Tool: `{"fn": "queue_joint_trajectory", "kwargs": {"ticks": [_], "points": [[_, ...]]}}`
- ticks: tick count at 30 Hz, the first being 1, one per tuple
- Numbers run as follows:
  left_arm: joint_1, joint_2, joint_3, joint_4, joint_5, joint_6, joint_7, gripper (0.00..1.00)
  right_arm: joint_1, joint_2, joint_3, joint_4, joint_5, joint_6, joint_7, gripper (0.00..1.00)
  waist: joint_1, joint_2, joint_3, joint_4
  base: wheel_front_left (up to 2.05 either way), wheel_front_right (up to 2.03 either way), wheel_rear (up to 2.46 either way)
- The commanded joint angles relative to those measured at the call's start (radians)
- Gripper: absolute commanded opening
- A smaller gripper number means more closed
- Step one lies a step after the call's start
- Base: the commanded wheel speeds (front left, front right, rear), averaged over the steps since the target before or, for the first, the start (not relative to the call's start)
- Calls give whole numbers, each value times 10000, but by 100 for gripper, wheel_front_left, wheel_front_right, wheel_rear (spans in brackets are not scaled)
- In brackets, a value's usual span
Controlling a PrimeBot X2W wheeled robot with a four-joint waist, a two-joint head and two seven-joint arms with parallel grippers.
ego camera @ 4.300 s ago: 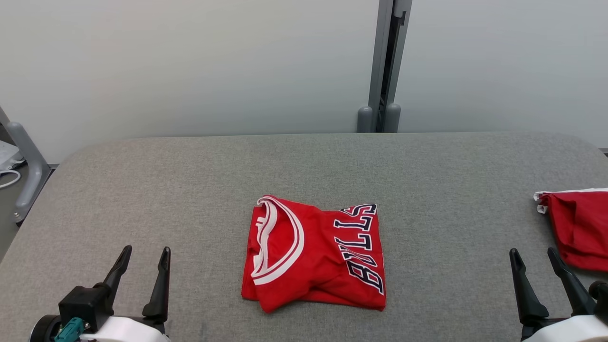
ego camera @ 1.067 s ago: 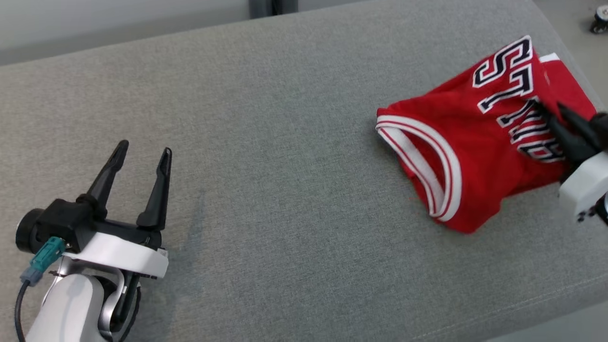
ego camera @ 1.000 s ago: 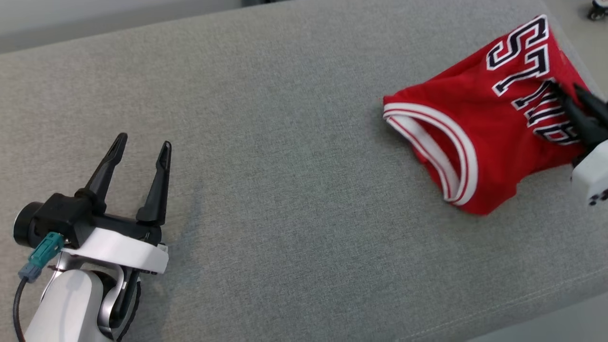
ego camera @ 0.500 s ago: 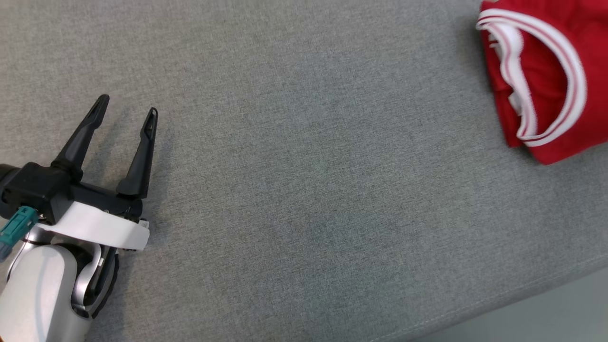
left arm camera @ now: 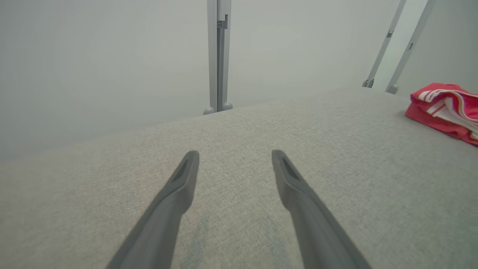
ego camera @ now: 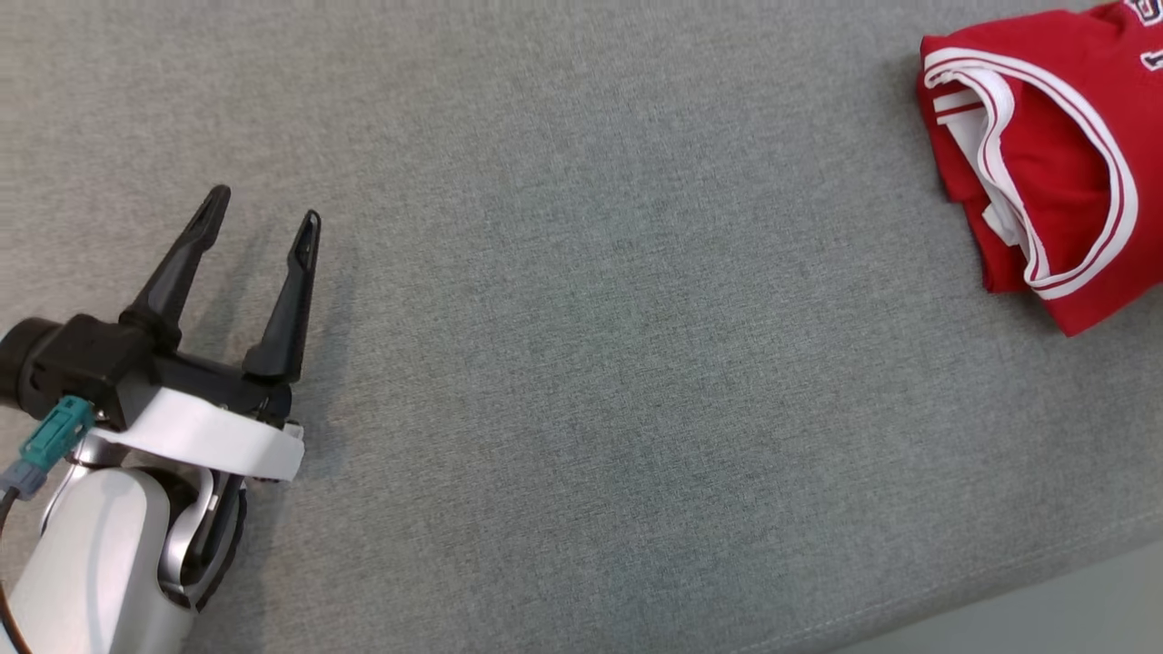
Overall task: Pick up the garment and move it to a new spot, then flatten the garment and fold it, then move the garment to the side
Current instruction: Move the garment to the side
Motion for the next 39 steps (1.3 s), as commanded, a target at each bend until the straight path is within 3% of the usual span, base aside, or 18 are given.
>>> {"fn": "queue_joint_trajectory", "kwargs": {"ticks": [1,11,18,25,39], "points": [[115,12,37,77,-53,74,-88,100,250,106,-135,-194,74,-8,-178,100,0,0,-258,112,0,0,0],[823,-272,289,610,-393,441,-501,100,3045,2121,-1295,-3703,34,-8,-384,100,0,0,-1626,553,0,0,0],[1428,-510,475,895,-632,705,-722,100,4643,3302,-1104,-5589,-225,-8,-83,100,0,0,-2708,1057,0,0,0],[1920,-548,700,1048,-775,888,-855,100,5606,3645,-701,-6462,-349,-8,426,100,0,0,-3557,1703,0,0,0],[3530,-500,651,886,-829,1339,-600,100,7109,3799,-565,-6503,-201,-8,1041,100,0,0,-5215,2473,0,0,0]]}}
